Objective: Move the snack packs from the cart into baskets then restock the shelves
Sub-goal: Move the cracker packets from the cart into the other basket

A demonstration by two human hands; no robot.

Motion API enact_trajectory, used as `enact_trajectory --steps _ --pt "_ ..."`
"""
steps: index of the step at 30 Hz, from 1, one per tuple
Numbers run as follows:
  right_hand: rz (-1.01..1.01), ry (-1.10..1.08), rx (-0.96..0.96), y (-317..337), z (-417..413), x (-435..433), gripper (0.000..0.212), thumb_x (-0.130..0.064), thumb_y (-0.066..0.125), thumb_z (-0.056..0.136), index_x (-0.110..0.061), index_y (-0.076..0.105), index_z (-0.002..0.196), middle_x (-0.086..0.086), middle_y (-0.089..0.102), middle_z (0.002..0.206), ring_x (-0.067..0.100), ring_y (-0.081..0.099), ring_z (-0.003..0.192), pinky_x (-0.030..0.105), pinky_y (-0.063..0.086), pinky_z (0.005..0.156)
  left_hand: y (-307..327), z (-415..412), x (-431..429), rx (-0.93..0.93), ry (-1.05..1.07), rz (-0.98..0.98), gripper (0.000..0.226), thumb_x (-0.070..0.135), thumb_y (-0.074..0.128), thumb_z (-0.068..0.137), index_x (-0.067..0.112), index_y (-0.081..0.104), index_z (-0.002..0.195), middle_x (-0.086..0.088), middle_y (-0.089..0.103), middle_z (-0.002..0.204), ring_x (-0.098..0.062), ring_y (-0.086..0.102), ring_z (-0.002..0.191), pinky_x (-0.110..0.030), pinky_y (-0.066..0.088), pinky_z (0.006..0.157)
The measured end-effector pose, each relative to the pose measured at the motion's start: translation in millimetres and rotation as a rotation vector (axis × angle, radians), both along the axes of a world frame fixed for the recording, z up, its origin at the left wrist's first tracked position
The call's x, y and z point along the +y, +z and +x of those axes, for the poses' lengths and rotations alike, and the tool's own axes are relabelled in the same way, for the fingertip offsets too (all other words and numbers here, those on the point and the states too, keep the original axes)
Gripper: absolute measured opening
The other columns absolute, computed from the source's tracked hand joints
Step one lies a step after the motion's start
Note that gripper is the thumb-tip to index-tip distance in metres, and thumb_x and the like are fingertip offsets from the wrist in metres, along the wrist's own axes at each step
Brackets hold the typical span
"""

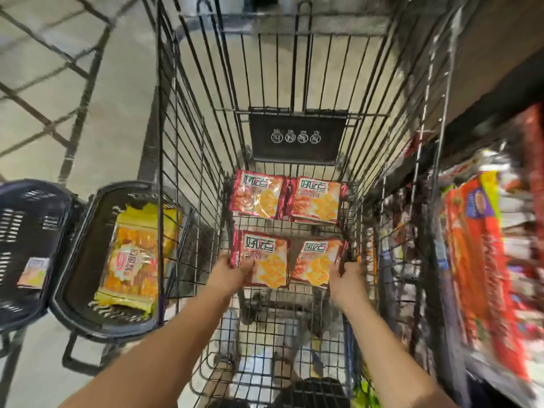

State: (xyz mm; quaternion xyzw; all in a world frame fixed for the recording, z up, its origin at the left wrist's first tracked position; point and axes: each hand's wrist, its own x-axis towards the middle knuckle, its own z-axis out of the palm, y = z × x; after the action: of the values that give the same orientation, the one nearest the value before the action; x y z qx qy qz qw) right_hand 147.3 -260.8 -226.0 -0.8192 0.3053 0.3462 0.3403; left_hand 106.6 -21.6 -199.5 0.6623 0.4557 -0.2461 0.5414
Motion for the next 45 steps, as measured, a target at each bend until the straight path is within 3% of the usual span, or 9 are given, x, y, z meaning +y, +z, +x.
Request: enact_trajectory --steps 6,9,13,15,20,29,36,41,45 --pt "-0.106 0.093 -0.121 68 -33 -5 0.040 -0.017 0.045 0.106 0.006 0.037 0.138 0.005 0.056 0.076 0.015 0.051 0.058 0.028 0.034 0.045 65 -28 2 -0.037 0.009 -0.031 0.052 0.036 0.077 0.091 0.006 0.056 0.128 -0.006 0.075 0.103 -0.020 0.071 0.093 -0.051 0.052 0.103" --pt "-0.084 0.120 -0.198 98 -44 -6 0.032 -0.016 0.044 0.105 0.007 0.044 0.127 0.019 0.061 0.102 0.026 0.051 0.076 0.035 0.041 0.065 96 -38 5 -0.098 0.012 -0.052 0.040 0.038 0.077 0.090 0.012 0.059 0.114 -0.011 0.072 0.113 -0.022 0.070 0.094 -0.042 0.057 0.093" --pt "0.063 0.059 -0.273 138 -60 -8 0.049 -0.031 0.035 0.108 -0.002 0.035 0.148 0.017 0.052 0.141 0.033 0.054 0.123 0.042 0.044 0.101 104 -54 21 -0.165 0.014 -0.070 0.096 0.070 0.083 0.065 0.014 0.052 0.137 -0.007 0.074 0.117 -0.027 0.072 0.105 -0.056 0.052 0.104" --pt "0.174 -0.023 -0.293 149 -67 -11 0.065 -0.053 0.033 0.104 -0.017 0.023 0.156 0.009 0.040 0.156 0.031 0.046 0.138 0.048 0.039 0.113 135 -58 23 -0.212 0.009 -0.082 0.071 0.058 0.077 0.080 0.015 0.057 0.132 -0.006 0.077 0.109 -0.024 0.074 0.099 -0.051 0.055 0.100" --pt "0.550 -0.199 -0.298 188 -70 -17 0.026 -0.033 0.037 0.110 -0.022 0.043 0.133 -0.004 0.052 0.127 0.023 0.066 0.104 0.028 0.062 0.068 185 -67 40 -0.306 0.134 -0.183 0.033 0.033 0.064 0.099 0.010 0.062 0.122 -0.011 0.079 0.102 -0.025 0.076 0.091 -0.033 0.058 0.076" --pt "0.925 -0.089 -0.280 225 -52 22 0.096 -0.065 0.071 0.082 -0.027 0.027 0.158 0.004 0.040 0.158 0.024 0.074 0.105 0.060 0.043 0.109 228 -107 89 -0.476 0.330 -0.206 0.030 0.032 0.054 0.104 0.010 0.067 0.119 -0.007 0.080 0.103 -0.018 0.078 0.090 -0.032 0.058 0.075" --pt "0.803 0.214 -0.410 269 -79 107 0.066 -0.076 0.062 0.080 -0.046 0.053 0.138 -0.013 0.061 0.137 0.016 0.062 0.123 0.053 0.045 0.110 244 -182 153 -0.612 0.519 -0.143 0.020 0.027 0.053 0.106 0.016 0.069 0.112 -0.002 0.080 0.096 -0.010 0.075 0.077 -0.028 0.059 0.066" --pt "0.792 0.346 -0.494 298 -135 198 0.032 -0.039 0.053 0.102 -0.035 0.056 0.134 -0.016 0.062 0.121 -0.001 0.058 0.103 0.023 0.046 0.083 257 -274 215 -0.703 0.693 -0.123 0.017 0.028 0.057 0.104 0.022 0.071 0.111 -0.001 0.080 0.098 -0.013 0.076 0.079 -0.028 0.057 0.063" --pt "0.868 0.372 -0.376 299 -201 288 0.018 -0.022 0.057 0.101 -0.022 0.065 0.117 -0.004 0.077 0.104 0.013 0.074 0.092 0.035 0.062 0.083 262 -370 275 -0.725 0.844 -0.084 0.019 0.029 0.057 0.104 0.023 0.069 0.117 -0.003 0.080 0.104 -0.015 0.075 0.084 -0.028 0.060 0.063"
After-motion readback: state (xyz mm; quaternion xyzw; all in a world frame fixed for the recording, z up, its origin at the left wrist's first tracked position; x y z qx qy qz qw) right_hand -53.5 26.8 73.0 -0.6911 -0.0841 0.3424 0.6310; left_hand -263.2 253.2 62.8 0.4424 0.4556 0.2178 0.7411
